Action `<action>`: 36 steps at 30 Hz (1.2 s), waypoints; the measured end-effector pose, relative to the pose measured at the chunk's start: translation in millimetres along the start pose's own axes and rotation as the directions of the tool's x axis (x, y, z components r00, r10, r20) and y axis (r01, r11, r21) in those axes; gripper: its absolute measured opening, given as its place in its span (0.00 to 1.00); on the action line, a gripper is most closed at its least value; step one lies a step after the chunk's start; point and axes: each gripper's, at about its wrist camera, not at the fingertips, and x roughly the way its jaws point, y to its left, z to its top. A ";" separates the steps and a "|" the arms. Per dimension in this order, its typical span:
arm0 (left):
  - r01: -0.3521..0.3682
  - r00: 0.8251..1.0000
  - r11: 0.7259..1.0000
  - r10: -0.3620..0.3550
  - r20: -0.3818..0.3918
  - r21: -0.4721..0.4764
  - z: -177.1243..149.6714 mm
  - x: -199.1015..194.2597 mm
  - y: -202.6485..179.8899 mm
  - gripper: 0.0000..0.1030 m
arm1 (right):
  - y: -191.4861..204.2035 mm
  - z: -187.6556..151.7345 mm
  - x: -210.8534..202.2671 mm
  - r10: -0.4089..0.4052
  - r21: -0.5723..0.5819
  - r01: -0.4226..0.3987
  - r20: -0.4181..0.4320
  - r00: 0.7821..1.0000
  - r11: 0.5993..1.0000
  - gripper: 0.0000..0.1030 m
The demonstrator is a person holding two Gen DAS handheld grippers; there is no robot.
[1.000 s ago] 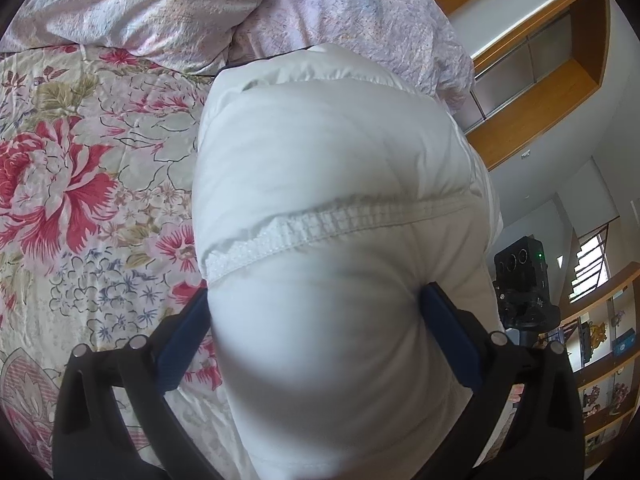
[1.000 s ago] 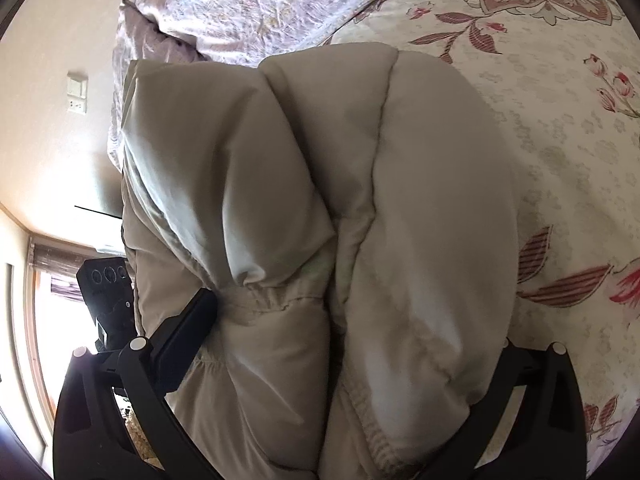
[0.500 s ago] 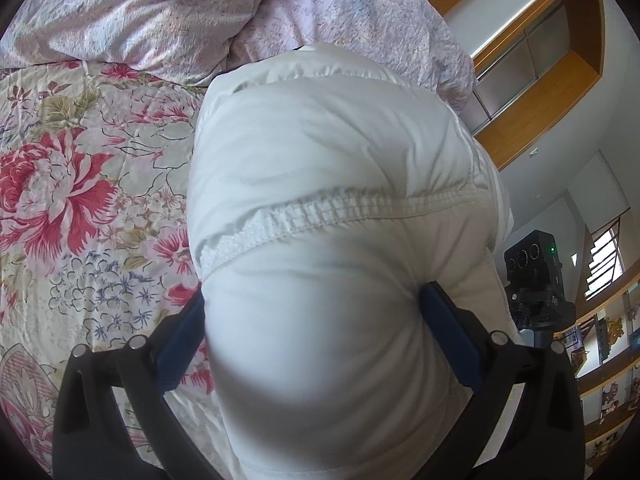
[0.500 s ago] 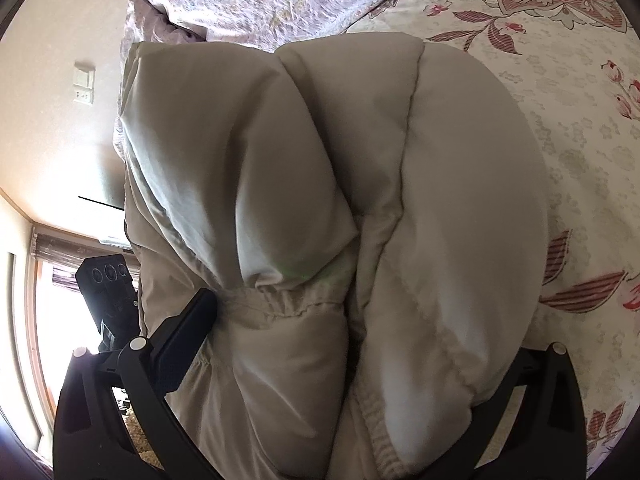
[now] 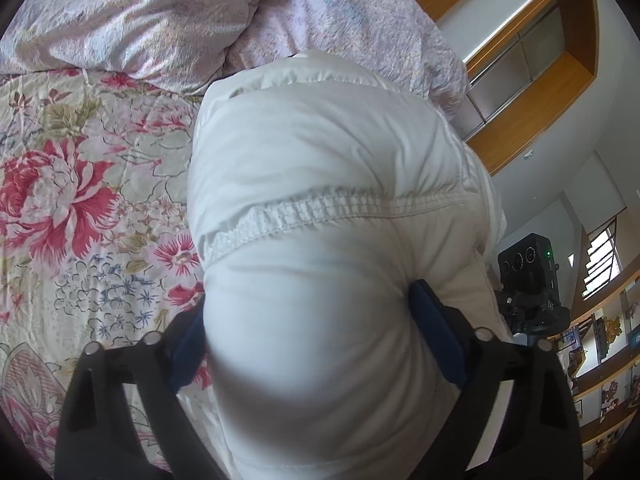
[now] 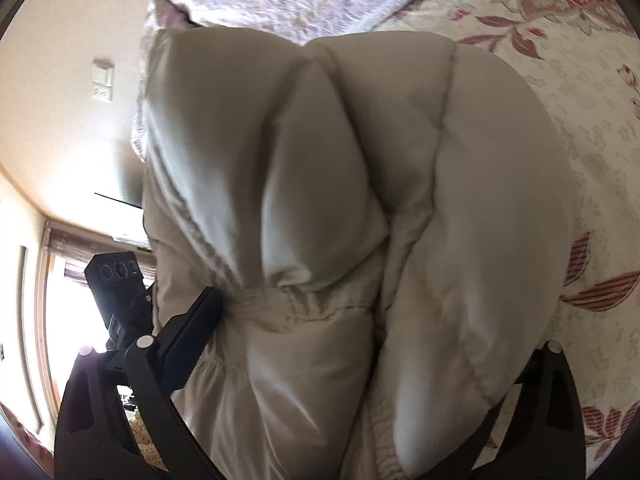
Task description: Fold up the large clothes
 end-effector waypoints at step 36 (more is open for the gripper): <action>-0.284 0.936 0.958 0.285 0.207 -0.038 74.5 -56.7 105.6 0.83 | 79.5 78.0 114.6 -0.033 -0.109 0.033 0.001 0.999 0.994 0.77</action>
